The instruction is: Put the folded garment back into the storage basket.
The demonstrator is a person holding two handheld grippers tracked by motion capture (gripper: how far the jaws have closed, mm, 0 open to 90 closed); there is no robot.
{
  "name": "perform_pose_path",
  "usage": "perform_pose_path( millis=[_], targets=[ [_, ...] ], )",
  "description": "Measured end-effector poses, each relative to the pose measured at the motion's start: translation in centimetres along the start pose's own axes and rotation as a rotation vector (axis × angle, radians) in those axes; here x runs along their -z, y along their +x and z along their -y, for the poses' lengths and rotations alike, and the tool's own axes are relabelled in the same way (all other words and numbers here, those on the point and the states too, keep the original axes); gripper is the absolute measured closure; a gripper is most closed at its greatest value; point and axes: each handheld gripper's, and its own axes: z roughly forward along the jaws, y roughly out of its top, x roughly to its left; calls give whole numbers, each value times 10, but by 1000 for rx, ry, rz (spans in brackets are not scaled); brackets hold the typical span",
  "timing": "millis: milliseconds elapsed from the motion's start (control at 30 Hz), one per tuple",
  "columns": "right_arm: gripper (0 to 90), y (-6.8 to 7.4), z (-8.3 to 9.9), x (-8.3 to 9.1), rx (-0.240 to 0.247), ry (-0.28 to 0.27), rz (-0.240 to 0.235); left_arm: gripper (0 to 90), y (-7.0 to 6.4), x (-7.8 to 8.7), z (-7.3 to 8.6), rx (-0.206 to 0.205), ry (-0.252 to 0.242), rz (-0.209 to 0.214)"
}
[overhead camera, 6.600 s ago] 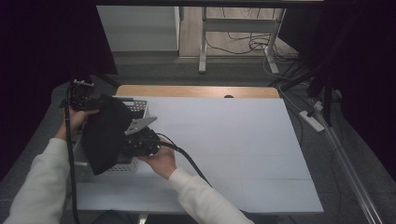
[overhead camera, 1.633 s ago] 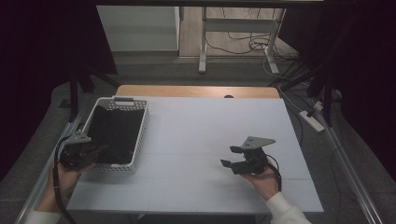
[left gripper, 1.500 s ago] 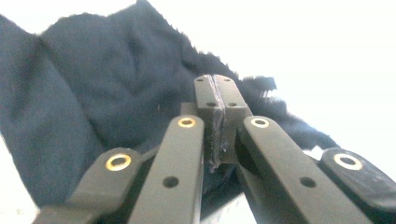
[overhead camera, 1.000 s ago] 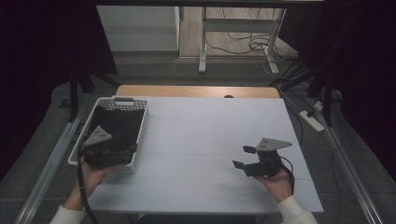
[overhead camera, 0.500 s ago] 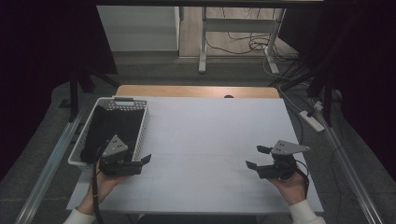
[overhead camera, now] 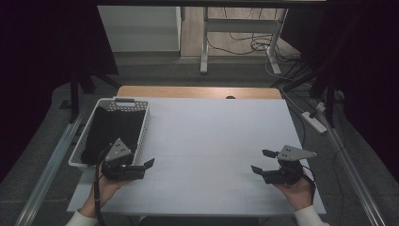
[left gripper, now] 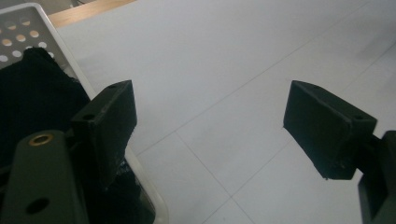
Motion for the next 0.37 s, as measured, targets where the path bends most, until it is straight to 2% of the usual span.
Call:
perform_pose_path(
  millis=[367],
  targets=[
    [230,2,1,1,11,-6,-8,178,-1,3,-1,-3,-7,-2]
  ],
)
